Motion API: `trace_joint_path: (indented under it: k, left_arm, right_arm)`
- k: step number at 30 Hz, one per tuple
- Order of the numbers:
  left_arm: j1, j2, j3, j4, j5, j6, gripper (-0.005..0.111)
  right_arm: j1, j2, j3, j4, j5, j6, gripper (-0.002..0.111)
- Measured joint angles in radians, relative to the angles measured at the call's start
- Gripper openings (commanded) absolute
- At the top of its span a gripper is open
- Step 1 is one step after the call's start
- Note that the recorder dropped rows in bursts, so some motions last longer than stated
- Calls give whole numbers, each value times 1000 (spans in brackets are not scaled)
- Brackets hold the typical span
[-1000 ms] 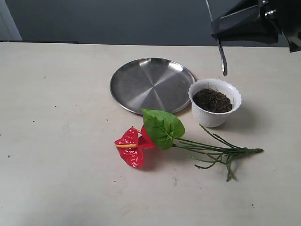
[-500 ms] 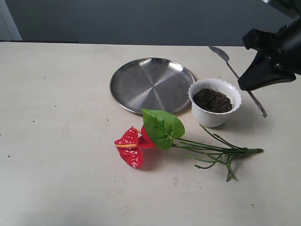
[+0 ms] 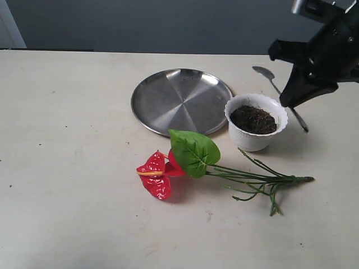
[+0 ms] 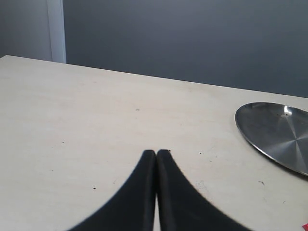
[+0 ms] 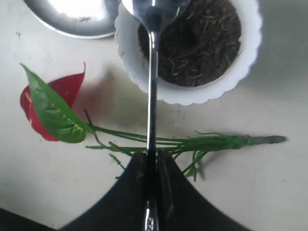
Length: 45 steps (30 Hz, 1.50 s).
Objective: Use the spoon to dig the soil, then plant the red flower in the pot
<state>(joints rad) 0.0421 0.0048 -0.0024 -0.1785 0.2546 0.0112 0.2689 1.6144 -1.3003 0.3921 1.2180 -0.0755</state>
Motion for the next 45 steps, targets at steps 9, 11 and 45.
trace_joint_path:
  k: [9,11,45]
  left_arm:
    - [0,0,0,0,0,0,0]
    - [0,0,0,0,0,0,0]
    - [0,0,0,0,0,0,0]
  right_arm:
    - [144,-155,75,-158,4,70,-1]
    - [159,-181,75,-168,7,75,-1]
    - [171,-142,157,-37,9,32,-1]
